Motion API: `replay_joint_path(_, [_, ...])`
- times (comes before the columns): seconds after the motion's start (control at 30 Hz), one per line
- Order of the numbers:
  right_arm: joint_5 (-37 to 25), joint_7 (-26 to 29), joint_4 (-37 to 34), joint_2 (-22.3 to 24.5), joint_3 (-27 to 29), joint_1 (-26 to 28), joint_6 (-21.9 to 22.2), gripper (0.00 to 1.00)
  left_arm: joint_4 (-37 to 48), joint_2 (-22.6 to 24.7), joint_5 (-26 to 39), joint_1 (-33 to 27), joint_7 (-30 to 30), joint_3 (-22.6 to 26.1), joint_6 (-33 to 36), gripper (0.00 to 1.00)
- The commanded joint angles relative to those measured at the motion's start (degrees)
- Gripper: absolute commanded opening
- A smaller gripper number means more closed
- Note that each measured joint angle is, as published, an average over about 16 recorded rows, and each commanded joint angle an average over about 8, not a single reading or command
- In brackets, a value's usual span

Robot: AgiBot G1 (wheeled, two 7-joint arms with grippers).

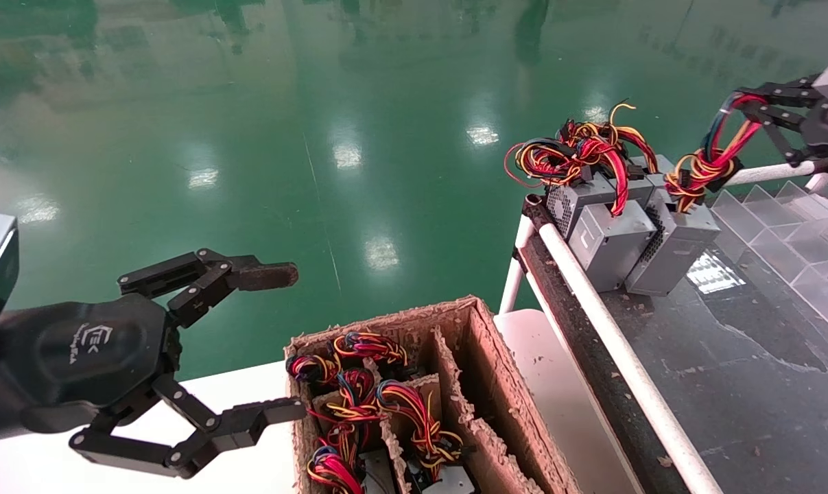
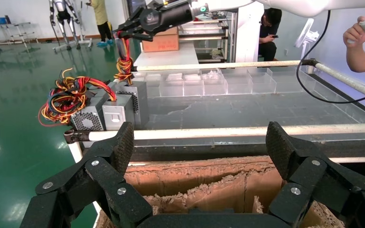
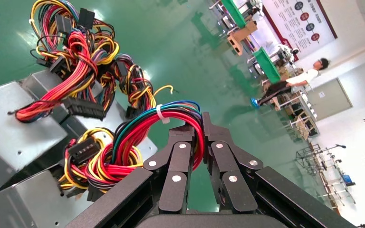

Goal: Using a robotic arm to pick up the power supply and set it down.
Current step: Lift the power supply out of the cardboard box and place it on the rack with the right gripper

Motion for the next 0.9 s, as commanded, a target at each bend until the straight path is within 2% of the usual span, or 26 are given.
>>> replay_joint_path(0.03, [-0.5, -1.5, -2.3, -1.2, -0.3, 1.3, 0.2, 0.00, 0.0, 0.0, 0.0, 0.0, 0.0, 0.0, 0.0, 1.00])
replay_joint_path(0.4, [-0.9, -6.7, -10.0, -4.6, -0.7, 5.3, -0.6, 0.00, 0.0, 0.0, 0.0, 0.0, 0.0, 0.0, 0.0, 1.00])
replay_joint_path(0.43, [-0.9, -7.1, -10.5, -4.7, -0.7, 5.5, -0.6, 0.04, 0.0, 0.0, 0.0, 0.0, 0.0, 0.0, 0.0, 1.00])
replay_joint_path(0.67, [-1.0, -8.9, -13.5, -5.5, -0.8, 6.9, -0.5, 0.92, 0.0, 0.0, 0.0, 0.0, 0.0, 0.0, 0.0, 1.00])
replay_joint_path(0.7, [-1.0, -9.1, -13.8, -5.5, -0.8, 7.1, -0.5, 1.00, 0.0, 0.0, 0.0, 0.0, 0.0, 0.0, 0.0, 1.00])
replay_joint_path(0.9, [-1.2, -10.1, -15.4, -5.5, -0.9, 7.8, -1.1, 1.00, 0.0, 0.0, 0.0, 0.0, 0.0, 0.0, 0.0, 1.00])
